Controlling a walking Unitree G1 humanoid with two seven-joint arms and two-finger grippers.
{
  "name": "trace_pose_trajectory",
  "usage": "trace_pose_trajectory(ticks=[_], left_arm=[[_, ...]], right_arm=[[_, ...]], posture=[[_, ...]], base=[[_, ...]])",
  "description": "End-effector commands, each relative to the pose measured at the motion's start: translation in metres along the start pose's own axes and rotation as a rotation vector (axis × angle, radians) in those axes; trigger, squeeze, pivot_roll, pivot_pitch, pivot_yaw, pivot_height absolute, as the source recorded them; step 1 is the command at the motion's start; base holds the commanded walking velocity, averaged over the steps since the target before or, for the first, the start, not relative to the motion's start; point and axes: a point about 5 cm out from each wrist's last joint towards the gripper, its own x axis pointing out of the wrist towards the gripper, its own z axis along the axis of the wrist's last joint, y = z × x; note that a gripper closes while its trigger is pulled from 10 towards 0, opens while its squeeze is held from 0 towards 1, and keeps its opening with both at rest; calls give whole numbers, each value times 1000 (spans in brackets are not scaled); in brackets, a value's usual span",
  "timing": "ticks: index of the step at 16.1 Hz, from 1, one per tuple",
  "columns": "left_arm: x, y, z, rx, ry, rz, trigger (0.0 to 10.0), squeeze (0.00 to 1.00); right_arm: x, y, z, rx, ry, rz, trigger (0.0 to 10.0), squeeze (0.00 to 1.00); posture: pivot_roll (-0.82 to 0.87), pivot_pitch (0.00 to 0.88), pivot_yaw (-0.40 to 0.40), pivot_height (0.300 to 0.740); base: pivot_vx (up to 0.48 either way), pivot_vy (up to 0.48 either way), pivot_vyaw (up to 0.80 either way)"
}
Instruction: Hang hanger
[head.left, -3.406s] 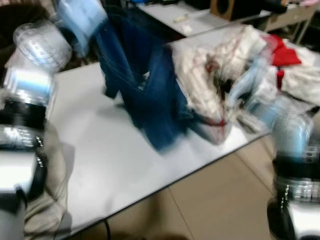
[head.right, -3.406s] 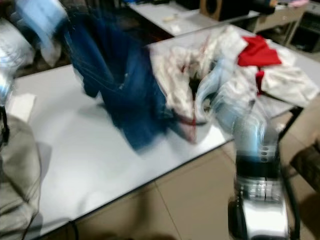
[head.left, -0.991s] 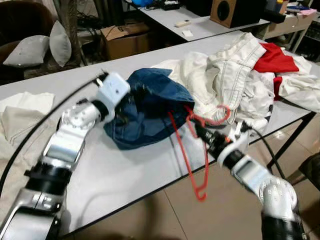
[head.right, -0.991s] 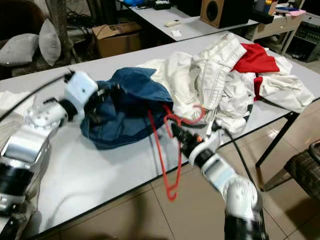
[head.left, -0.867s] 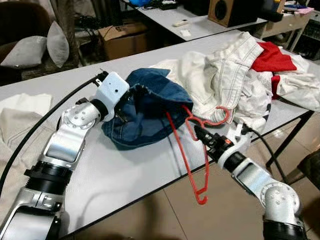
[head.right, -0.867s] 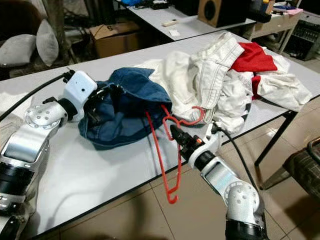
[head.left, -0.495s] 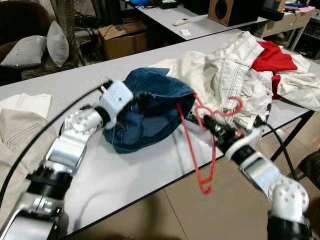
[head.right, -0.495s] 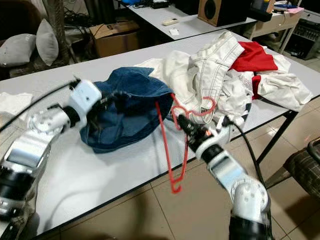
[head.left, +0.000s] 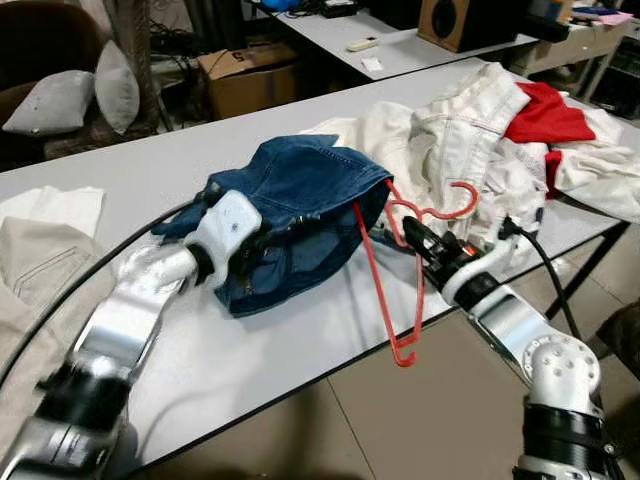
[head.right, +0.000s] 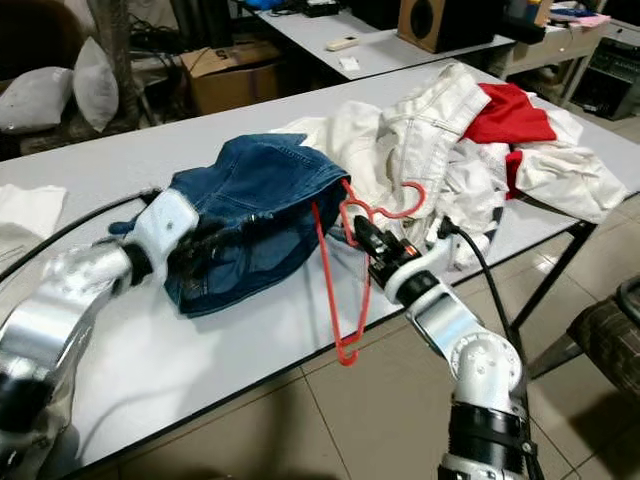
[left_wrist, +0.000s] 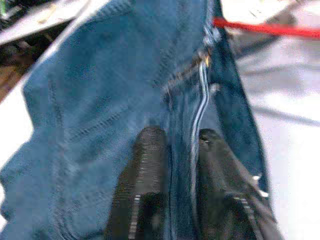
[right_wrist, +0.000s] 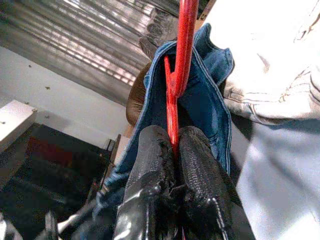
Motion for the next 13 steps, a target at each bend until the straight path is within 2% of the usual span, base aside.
trace_pose_trajectory(ticks=[1,4,8,10,11,12,13], left_arm=[[-4,-4,-9,9,49,-5,10000,1000],[-14,-2,-28,71,154,71,10000,1000],[-18,-9,-42,76,231,71,10000,1000],[-17,-12,-45,76,239,66,10000,976],[-16,-12,-46,70,237,67,7412,886],[-16,-14,-49,21,241,73,0,0],[-17,-13,-50,12,248,80,0,0]], right_arm=[[5,5,1,-12,-5,19,10000,0],[7,6,2,-9,-12,25,10000,0],[8,5,2,-5,-18,25,10000,0],[8,5,2,-4,-20,27,10000,0],[8,5,2,-5,-20,28,10000,0],[9,5,3,-6,-21,28,10000,0],[9,5,3,-6,-23,29,10000,0]], posture=[[-52,0,63,740],[-51,0,65,740],[-47,0,75,740],[-47,0,75,740],[-47,0,75,740],[-49,0,77,740],[-49,0,77,740]], base=[[0,0,0],[0,0,0],[0,0,0],[0,0,0],[0,0,0],[0,0,0],[0,0,0]])
